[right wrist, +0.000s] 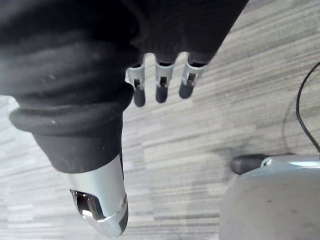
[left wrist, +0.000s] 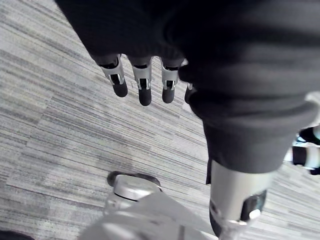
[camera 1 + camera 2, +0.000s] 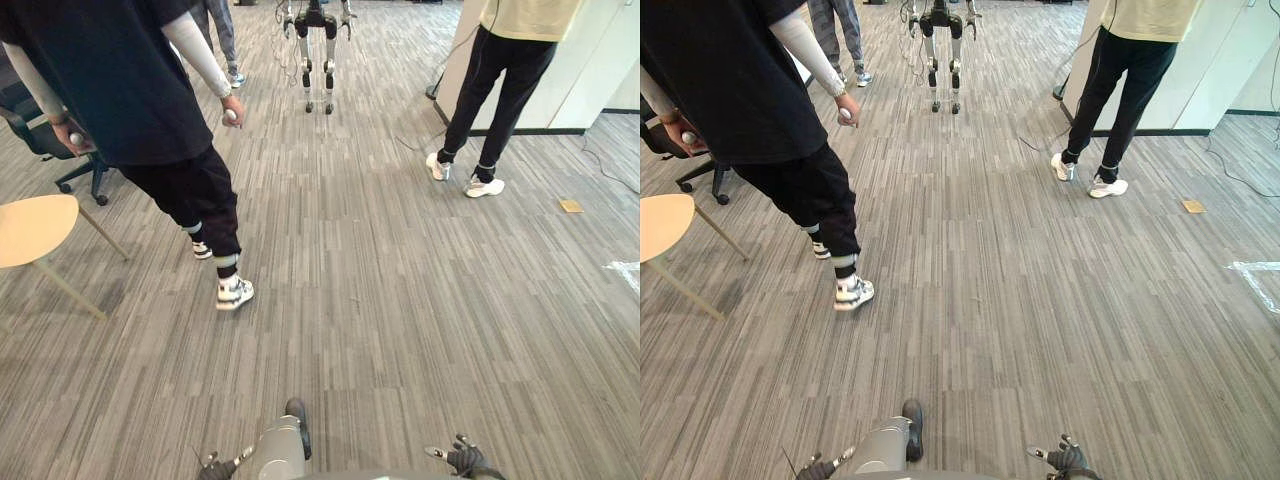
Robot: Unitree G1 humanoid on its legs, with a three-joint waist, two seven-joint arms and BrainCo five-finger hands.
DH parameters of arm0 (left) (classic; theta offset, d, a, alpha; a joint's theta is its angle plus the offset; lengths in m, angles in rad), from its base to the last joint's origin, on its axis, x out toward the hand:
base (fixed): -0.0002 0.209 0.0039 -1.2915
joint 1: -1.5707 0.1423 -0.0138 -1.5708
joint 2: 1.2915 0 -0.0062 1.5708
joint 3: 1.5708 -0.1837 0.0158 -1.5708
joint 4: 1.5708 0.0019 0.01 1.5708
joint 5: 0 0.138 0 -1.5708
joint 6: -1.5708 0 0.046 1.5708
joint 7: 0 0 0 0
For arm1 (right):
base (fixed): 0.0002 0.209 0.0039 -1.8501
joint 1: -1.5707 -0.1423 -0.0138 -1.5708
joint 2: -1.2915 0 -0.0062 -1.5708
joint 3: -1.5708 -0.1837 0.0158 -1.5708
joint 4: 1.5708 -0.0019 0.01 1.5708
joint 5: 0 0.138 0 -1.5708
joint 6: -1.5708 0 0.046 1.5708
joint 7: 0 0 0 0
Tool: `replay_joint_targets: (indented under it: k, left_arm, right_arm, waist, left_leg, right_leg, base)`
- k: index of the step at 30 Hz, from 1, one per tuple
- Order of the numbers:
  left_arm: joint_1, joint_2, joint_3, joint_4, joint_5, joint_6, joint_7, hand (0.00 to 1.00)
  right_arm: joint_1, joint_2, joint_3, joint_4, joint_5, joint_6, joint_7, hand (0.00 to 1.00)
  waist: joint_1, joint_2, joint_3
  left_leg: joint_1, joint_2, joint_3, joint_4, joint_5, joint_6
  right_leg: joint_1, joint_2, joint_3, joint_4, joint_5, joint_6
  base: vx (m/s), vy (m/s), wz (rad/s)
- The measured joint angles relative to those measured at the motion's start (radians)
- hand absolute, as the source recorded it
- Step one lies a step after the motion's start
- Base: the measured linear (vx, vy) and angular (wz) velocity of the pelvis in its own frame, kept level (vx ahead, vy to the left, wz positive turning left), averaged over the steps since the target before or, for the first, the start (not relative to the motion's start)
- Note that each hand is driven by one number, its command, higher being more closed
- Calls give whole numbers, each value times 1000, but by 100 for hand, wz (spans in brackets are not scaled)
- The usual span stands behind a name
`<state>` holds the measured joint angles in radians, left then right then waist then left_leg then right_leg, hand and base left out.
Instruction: Organize washtable
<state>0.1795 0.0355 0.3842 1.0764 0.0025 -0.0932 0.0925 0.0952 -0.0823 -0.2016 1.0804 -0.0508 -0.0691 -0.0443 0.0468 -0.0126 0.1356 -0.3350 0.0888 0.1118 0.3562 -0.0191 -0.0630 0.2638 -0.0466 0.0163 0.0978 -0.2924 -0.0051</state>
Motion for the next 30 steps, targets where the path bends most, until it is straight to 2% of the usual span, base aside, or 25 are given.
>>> replay_joint_targets:
  k: [1,2,4,5,6,7,8,10,12,13,14,15,16,17,18,19,20,21,23,24,25,26,27,28,30]
  left_arm:
    - [1,4,0,7,0,0,0,0]
    - [-1,10,1,23,-1,1,1,0]
    - [8,21,2,26,-9,1,0,0]
    - [15,29,-2,26,-10,1,0,0]
    - [18,39,-12,29,-10,2,0,0]
    - [19,45,-23,33,-10,2,0,0]
    - [18,50,-33,34,-9,4,-2,0]
    - [12,52,-57,36,-9,10,-3,0]
    - [4,54,-70,36,-9,10,-4,0]
    - [-6,52,-68,38,-9,10,-4,0]
    - [-14,49,-68,37,-9,9,-4,0]
    - [-27,41,-68,34,-9,8,-4,0]
    - [-33,37,-71,33,-9,7,-4,0]
    - [-34,32,-75,31,-9,5,-3,0]
    - [-33,33,-76,30,-9,3,-3,0]
    - [-27,34,-69,31,-8,-2,-3,0]
    - [-26,32,-64,32,-7,-2,-4,0]
    - [-22,9,-57,28,-7,-3,-4,0]
    - [-22,-31,10,8,-8,-4,-4,0]
    - [-24,-52,55,-2,-8,-2,-5,0]
    - [-22,-57,69,-10,-9,-2,-4,0]
    - [-17,-63,82,-23,-10,-2,-5,0]
    - [-16,-59,82,-29,-10,-2,-5,0]
    - [-16,-55,77,-37,-10,-2,-4,0]
    - [-3,-46,51,-56,-13,-5,-4,0]
  right_arm:
    - [5,0,5,4,-1,-1,0,0]
    - [3,-2,10,12,-1,-3,2,0]
    - [5,5,11,32,0,-4,3,0]
    - [8,10,7,41,0,-4,5,0]
    - [21,19,-14,44,1,-4,9,0]
    - [24,21,-21,44,1,-4,12,0]
    - [27,22,-29,45,2,-3,18,0]
    - [45,19,-37,40,12,-11,28,0]
    - [48,18,-37,33,12,-19,28,0]
    - [49,15,-37,34,12,-21,28,0]
    - [51,13,-37,34,12,-20,27,0]
    - [49,10,-37,32,15,-20,27,0]
    - [44,6,-36,32,16,-18,27,0]
    - [50,3,-34,32,21,-15,25,0]
    - [52,5,-32,32,21,-14,24,0]
    - [75,14,-36,34,22,-10,21,0]
    - [84,15,-39,33,23,-9,20,0]
    - [85,4,-52,32,20,-2,23,0]
    - [92,-6,-58,20,18,4,25,0]
    - [96,-13,-52,-3,18,10,25,0]
    - [101,-16,-49,-12,16,11,24,0]
    - [104,-25,-36,-21,8,16,21,0]
    - [105,-25,-30,-22,4,20,20,0]
    - [103,-19,-28,-21,1,21,19,0]
    - [97,-9,-30,-22,1,22,18,0]
  waist:
    - [-3,-6,-5]
    - [-1,-14,-10]
    - [8,-37,-25]
    - [11,-45,-34]
    - [6,-60,-44]
    - [2,-59,-46]
    - [-10,-59,-46]
    - [-15,-46,-44]
    - [-35,-39,-45]
    - [-38,-35,-43]
    - [-43,-31,-43]
    - [-56,-21,-38]
    - [-63,-13,-32]
    - [-66,-6,-30]
    - [-66,-8,-29]
    - [-70,-18,-31]
    - [-71,-17,-31]
    - [-66,13,-34]
    - [-61,38,-28]
    - [-63,54,-16]
    - [-60,59,-10]
    - [-50,64,-1]
    - [-47,63,0]
    - [-33,47,6]
    - [-30,26,5]
  left_leg:
    - [-19,-11,-4,47,-16,22]
    - [-35,-27,2,120,-66,74]
    - [11,-54,41,146,-137,105]
    - [44,-75,58,142,-167,123]
    - [113,-107,83,136,-216,150]
    - [143,-118,84,131,-229,160]
    - [193,-130,83,122,-250,167]
    - [359,-150,80,4,-263,171]
    - [460,-147,72,-83,-262,169]
    - [507,-140,68,-118,-262,167]
    - [525,-135,64,-131,-263,163]
    - [557,-121,48,-150,-271,146]
    - [583,-108,34,-157,-278,132]
    - [613,-95,18,-176,-291,104]
    - [621,-96,14,-178,-292,97]
    - [656,-101,-36,-170,-310,67]
    - [667,-99,-53,-158,-312,63]
    - [663,-72,-63,-120,-306,53]
    - [577,-40,-77,112,-258,-7]
    - [481,-15,-73,338,-165,-17]
    - [425,4,-70,452,-85,-20]
    - [332,68,-46,647,-41,-17]
    - [285,106,-17,734,-76,10]
    - [237,131,9,760,-117,11]
    - [184,156,48,659,-170,11]
  right_leg:
    - [-9,-10,3,27,-11,4]
    - [-27,-30,20,106,-20,8]
    - [-97,-64,59,322,-14,26]
    - [-141,-78,75,462,10,58]
    - [-225,-102,104,699,125,102]
    - [-254,-105,108,787,171,115]
    - [-294,-116,88,906,203,116]
    - [-388,-139,-46,1038,118,19]
    - [-449,-118,-150,962,33,9]
    - [-492,-94,-201,855,-1,14]
    - [-509,-81,-226,778,-5,13]
    - [-534,-54,-262,604,3,11]
    - [-551,-31,-265,484,34,9]
    - [-560,5,-244,260,152,20]
    - [-561,11,-240,221,176,22]
    - [-561,8,-212,173,343,-18]
    - [-560,8,-203,196,388,-30]
    - [-561,14,-222,238,351,-39]
    - [-511,34,-251,245,279,-48]
    - [-472,49,-256,234,248,-56]
    - [-445,59,-253,221,233,-59]
    - [-387,84,-249,195,216,-73]
    - [-342,94,-244,175,206,-75]
    - [-291,93,-233,144,203,-75]
    - [-217,80,-219,85,200,-62]
  base:
    - [597,390,-13]
    - [605,379,-11]
    - [580,358,-20]
    - [641,373,-23]
    - [622,346,-15]
    - [507,254,-1]
    - [499,205,-5]
    - [519,202,-16]
    - [473,116,4]
    - [471,63,17]
    - [505,47,30]
    - [421,29,39]
    - [637,13,57]
    - [539,-14,42]
    - [662,-59,64]
    - [474,-86,58]
    - [593,-128,56]
    - [471,-112,29]
    - [648,-189,19]
    - [521,-167,11]
    - [391,-91,-4]
    - [378,-56,-15]
    - [548,-84,-26]
    - [472,-83,-32]
    - [332,-50,-24]
